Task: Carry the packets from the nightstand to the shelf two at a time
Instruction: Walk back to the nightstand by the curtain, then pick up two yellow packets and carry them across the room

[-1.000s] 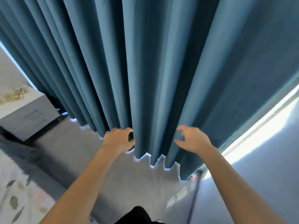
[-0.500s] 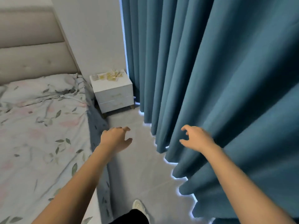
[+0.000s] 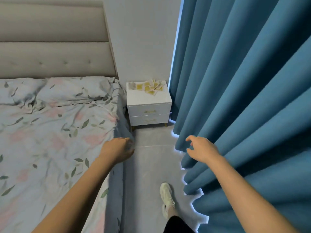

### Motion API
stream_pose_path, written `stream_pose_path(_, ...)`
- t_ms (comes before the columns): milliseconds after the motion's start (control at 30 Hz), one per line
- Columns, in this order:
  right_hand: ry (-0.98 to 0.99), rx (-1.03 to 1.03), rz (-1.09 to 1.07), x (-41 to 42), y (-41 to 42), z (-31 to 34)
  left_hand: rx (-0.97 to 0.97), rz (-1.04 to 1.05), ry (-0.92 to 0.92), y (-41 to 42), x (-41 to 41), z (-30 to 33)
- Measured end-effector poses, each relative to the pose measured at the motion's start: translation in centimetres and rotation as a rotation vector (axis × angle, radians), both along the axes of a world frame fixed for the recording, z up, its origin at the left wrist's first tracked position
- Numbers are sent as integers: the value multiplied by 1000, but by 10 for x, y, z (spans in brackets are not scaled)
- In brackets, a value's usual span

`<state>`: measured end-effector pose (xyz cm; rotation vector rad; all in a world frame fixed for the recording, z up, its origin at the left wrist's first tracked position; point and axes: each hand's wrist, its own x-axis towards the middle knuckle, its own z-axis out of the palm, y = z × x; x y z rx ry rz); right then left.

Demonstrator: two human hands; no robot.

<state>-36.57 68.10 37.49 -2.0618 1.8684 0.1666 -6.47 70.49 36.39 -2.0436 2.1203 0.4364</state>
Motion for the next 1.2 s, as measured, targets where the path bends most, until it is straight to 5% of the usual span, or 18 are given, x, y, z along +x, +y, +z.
stream_pose_path(433, -23, 31, 184, 38, -320, 1, -22, 152, 42, -257, -8, -4)
stream_pose_path(833, -58, 75, 204, 119, -564, -30, 47, 218, 30, -501, 84, -45)
stream_pose_path(1200, -78, 144, 112, 158, -715, -69, 47, 212, 64, -687, 144, -56)
